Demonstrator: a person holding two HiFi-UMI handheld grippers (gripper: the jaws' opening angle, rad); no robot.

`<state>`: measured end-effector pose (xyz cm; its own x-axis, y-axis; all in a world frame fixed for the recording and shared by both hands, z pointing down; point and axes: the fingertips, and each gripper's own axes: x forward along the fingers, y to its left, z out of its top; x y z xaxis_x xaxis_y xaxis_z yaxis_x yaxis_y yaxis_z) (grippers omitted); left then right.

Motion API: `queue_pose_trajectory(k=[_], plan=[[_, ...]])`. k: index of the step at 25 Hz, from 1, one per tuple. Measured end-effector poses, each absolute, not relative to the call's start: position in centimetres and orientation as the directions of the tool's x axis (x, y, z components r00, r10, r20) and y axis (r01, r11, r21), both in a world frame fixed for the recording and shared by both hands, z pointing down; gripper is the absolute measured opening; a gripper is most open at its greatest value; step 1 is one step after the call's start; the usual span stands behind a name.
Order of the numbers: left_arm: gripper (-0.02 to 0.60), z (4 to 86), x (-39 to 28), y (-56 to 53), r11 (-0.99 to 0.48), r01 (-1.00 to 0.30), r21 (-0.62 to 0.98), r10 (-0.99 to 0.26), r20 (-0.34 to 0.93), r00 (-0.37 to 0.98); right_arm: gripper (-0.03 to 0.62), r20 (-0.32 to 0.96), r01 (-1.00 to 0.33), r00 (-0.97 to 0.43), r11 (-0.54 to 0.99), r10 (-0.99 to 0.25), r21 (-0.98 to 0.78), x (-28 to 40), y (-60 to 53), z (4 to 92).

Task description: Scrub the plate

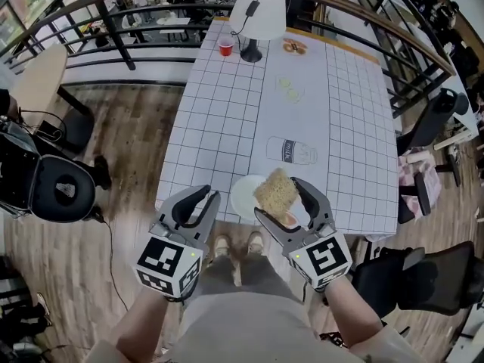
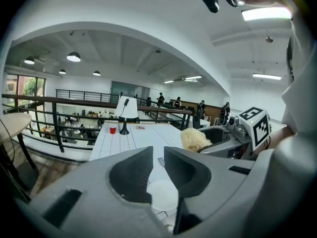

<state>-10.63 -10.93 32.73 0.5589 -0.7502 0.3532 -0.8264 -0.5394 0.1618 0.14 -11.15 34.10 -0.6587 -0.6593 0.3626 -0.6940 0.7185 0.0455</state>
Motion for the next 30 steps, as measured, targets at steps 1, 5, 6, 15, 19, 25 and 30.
queue_pose_trajectory(k=[1, 5, 6, 15, 19, 25, 30], plan=[[0.083, 33.8, -10.3, -11.1, -0.545, -0.820, 0.173, -0.732, 0.379, 0.566, 0.376, 0.376, -0.691, -0.659, 0.722, -0.651, 0.037, 0.1, -11.5, 35.2], [0.110, 38.6, -9.5, -12.1, -0.536, -0.817, 0.212, -0.682, 0.462, 0.567, 0.376, 0.427, -0.683, -0.668, 0.730, -0.609, -0.028, 0.0, -13.0, 39.9], [0.110, 39.7, -9.4, -12.4, -0.518, -0.817, 0.254, -0.672, 0.470, 0.572, 0.377, 0.439, -0.684, -0.667, 0.728, -0.601, -0.042, 0.1, -13.4, 41.0], [0.130, 49.5, -7.8, -13.2, -0.416, -0.811, 0.412, -0.547, 0.599, 0.585, 0.376, 0.539, -0.663, -0.647, 0.747, -0.540, -0.047, 0.3, -15.1, 49.9], [0.130, 53.8, -7.6, -12.8, -0.388, -0.812, 0.436, -0.484, 0.654, 0.582, 0.376, 0.571, -0.651, -0.646, 0.757, -0.508, -0.063, -0.1, -14.9, 52.3], [0.130, 58.9, -6.5, -12.4, -0.356, -0.805, 0.475, -0.406, 0.697, 0.591, 0.376, 0.600, -0.629, -0.644, 0.775, -0.474, -0.063, -0.1, -15.1, 55.2], [0.130, 61.9, -6.2, -11.7, -0.297, -0.803, 0.516, -0.355, 0.721, 0.595, 0.376, 0.616, -0.621, -0.645, 0.780, -0.452, -0.078, -0.7, -15.0, 57.1]])
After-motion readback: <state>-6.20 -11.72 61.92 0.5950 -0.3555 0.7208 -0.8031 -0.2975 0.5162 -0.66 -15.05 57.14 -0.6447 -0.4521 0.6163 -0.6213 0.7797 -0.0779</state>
